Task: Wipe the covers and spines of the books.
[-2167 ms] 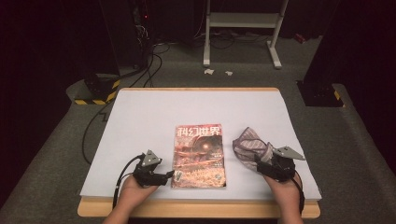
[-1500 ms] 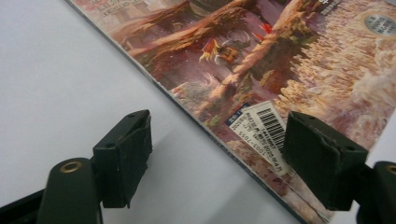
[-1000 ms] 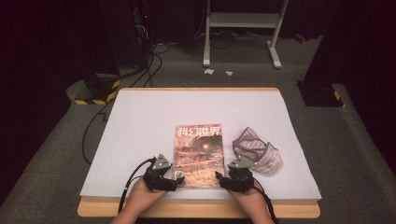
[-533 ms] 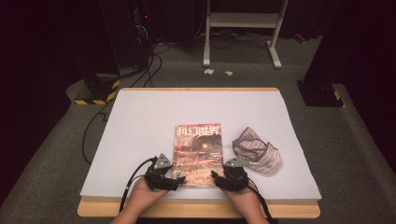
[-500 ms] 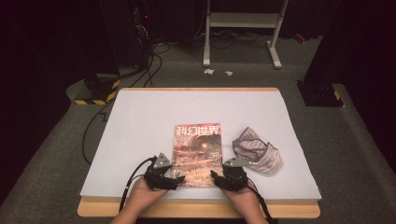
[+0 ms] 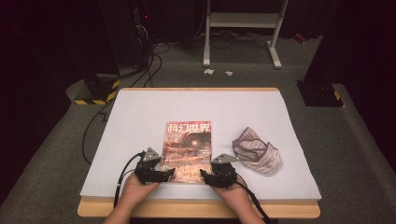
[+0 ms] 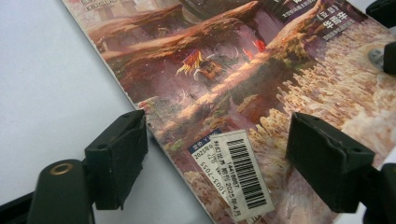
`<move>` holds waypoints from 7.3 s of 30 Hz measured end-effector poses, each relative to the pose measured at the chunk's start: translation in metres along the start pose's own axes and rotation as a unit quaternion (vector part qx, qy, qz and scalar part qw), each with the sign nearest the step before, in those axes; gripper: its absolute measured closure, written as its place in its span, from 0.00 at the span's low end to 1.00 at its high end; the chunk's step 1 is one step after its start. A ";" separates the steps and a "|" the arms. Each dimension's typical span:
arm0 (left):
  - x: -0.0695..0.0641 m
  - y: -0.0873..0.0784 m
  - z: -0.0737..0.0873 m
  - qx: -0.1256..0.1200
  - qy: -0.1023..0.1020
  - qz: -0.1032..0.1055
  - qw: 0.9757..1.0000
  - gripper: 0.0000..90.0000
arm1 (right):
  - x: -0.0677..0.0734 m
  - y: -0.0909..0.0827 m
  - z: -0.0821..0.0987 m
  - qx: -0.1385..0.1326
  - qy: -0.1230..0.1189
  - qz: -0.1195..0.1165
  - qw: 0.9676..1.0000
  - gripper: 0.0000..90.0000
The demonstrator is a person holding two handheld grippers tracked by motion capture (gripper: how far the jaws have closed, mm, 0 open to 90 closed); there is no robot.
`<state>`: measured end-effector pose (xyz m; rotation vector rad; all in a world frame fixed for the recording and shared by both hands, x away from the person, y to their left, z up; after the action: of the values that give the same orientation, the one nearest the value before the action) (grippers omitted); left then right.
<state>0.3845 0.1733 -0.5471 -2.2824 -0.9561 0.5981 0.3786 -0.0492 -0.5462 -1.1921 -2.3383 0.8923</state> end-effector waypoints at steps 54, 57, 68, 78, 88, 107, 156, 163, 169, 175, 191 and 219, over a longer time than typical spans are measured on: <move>-0.010 -0.025 -0.017 -0.121 -0.062 0.034 0.990 0.38 | 0.003 -0.004 0.006 -0.010 -0.003 0.005 1.000 0.49; -0.012 -0.026 -0.018 -0.125 -0.062 0.035 0.990 0.38 | 0.003 -0.005 0.006 -0.010 -0.003 0.005 1.000 0.49; -0.020 -0.029 -0.020 -0.139 -0.059 0.051 0.987 0.38 | 0.002 -0.005 0.006 -0.012 -0.004 0.007 1.000 0.49; -0.025 -0.028 -0.020 -0.139 -0.057 0.058 0.987 0.38 | 0.002 -0.005 0.007 -0.012 -0.003 0.008 1.000 0.49; -0.027 -0.028 -0.018 -0.135 -0.051 0.060 0.988 0.40 | 0.001 -0.005 0.007 -0.012 -0.002 0.007 1.000 0.49; -0.048 -0.022 -0.015 -0.121 -0.021 0.057 0.991 0.37 | 0.001 -0.005 0.006 -0.016 -0.008 0.012 1.000 0.49; 0.021 -0.030 -0.013 -0.160 -0.073 -0.036 0.984 0.88 | -0.019 -0.029 0.010 -0.051 0.001 0.021 0.998 0.49; 0.017 -0.032 -0.017 -0.162 -0.058 -0.047 0.984 0.89 | -0.020 -0.027 0.010 -0.052 -0.001 0.025 0.998 0.49; 0.012 -0.040 -0.025 -0.184 -0.052 -0.040 0.981 0.93 | -0.022 -0.028 0.010 -0.053 0.006 0.023 0.998 0.49; 0.009 -0.049 -0.036 -0.197 -0.046 -0.034 0.979 0.93 | -0.025 -0.034 0.008 -0.061 0.014 0.022 0.998 0.49; 0.009 -0.073 -0.070 -0.238 -0.023 -0.038 0.970 0.94 | -0.031 -0.038 0.007 -0.069 0.022 0.022 0.997 0.49; 0.042 -0.121 -0.085 -0.276 -0.001 -0.112 0.955 0.94 | -0.035 -0.038 0.007 -0.070 0.029 0.022 0.997 0.50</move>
<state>0.4035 0.2443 -0.4123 -2.5871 -1.5083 0.2500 0.3723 -0.0968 -0.5264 -1.3100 -2.3699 0.7087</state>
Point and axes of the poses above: each handheld gripper's, and its own axes: y roughly forward along the jaws, z roughly out of its underside, x roughly to its left, the point moved 6 cm from there along y, roughly forward along the jaws, and after that the axes turned 6 degrees about z, right-handed, at the moved point
